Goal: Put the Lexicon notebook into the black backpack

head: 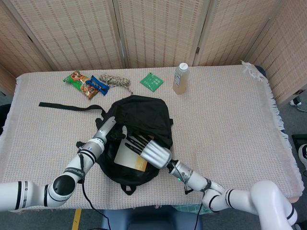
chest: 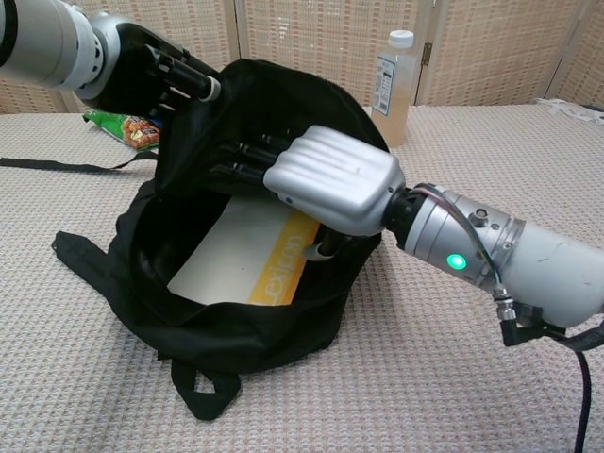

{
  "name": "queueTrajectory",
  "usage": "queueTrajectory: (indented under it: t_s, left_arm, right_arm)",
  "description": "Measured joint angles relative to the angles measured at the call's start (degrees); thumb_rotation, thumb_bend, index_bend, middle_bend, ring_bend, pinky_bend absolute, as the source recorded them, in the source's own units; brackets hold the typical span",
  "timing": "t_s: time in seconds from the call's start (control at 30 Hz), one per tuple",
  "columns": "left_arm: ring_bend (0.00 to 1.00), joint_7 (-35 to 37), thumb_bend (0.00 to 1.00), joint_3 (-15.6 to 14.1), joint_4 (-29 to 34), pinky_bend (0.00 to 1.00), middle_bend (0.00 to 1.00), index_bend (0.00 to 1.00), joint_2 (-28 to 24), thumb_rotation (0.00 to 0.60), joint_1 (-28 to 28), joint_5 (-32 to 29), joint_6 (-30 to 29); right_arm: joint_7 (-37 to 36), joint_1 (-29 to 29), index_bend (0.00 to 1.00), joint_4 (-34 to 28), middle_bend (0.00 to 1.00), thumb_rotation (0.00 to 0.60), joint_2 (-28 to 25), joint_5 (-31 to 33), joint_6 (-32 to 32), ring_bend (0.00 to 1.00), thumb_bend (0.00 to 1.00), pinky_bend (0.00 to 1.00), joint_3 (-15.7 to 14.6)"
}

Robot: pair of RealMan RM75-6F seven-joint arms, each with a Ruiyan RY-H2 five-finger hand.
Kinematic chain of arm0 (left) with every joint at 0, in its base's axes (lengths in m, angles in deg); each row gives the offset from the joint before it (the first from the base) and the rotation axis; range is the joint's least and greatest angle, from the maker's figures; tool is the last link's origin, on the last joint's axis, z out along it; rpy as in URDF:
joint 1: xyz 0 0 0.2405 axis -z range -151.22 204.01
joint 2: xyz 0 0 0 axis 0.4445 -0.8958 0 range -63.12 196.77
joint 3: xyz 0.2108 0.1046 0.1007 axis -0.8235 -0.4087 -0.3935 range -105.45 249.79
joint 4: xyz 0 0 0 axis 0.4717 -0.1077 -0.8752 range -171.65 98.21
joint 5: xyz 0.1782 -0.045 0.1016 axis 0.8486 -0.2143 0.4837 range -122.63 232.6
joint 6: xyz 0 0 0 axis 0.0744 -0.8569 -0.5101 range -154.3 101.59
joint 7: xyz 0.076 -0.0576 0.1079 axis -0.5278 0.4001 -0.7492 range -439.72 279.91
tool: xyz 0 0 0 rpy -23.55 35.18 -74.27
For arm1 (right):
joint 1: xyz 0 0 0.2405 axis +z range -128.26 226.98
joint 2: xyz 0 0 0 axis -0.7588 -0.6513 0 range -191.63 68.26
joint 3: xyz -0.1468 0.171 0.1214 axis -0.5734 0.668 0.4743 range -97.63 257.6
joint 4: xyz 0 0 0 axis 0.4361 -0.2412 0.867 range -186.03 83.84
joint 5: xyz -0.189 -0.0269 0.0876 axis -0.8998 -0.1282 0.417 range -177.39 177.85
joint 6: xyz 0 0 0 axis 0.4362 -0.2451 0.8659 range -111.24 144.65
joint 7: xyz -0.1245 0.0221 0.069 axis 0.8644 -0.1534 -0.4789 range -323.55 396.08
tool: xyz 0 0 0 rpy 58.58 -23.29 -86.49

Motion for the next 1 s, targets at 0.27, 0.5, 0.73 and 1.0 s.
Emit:
queueTrajectory:
  t_s: [0.27,0.5,0.73,1.0]
  left_arm:
    - [0.24,-0.3,0.77,-1.3,0.3,0.07,0.36,0.51,-0.7,0.600,-0.6,2.6,1.4]
    - [0.15,-1.3,0.57,-4.2,1.7,0.00,0.25,0.22,-2.6,0.600,-3.0,11.0,4.3]
    - [0.10,-1.9,0.36,-7.1,3.9,0.00,0.19,0.13,-5.6,0.600,-6.5,21.2,5.6]
    - [0.13,-2.6,0.38,-10.1,6.4,0.00,0.19,0.16,-7.9,0.600,-12.9,33.4,-3.2]
  right_arm:
    - [-7.6,-2.6,0.00,-5.8,0.00,0.600,-6.3,-3.9,4.9,0.11,0.00,0.07,-3.4]
    - [-15.0,-7.6,0.00,-10.0,0.01,0.600,-15.1,-9.3,13.7,0.15,0.00,0.10,-8.7]
    - [-15.4,-13.2,0.00,-12.2,0.01,0.600,-21.5,-13.1,20.2,0.14,0.00,0.10,-11.8]
    - [-17.0,-17.0,0.01,-13.2,0.10,0.600,-25.1,-8.6,21.2,0.21,0.00,0.17,-10.5]
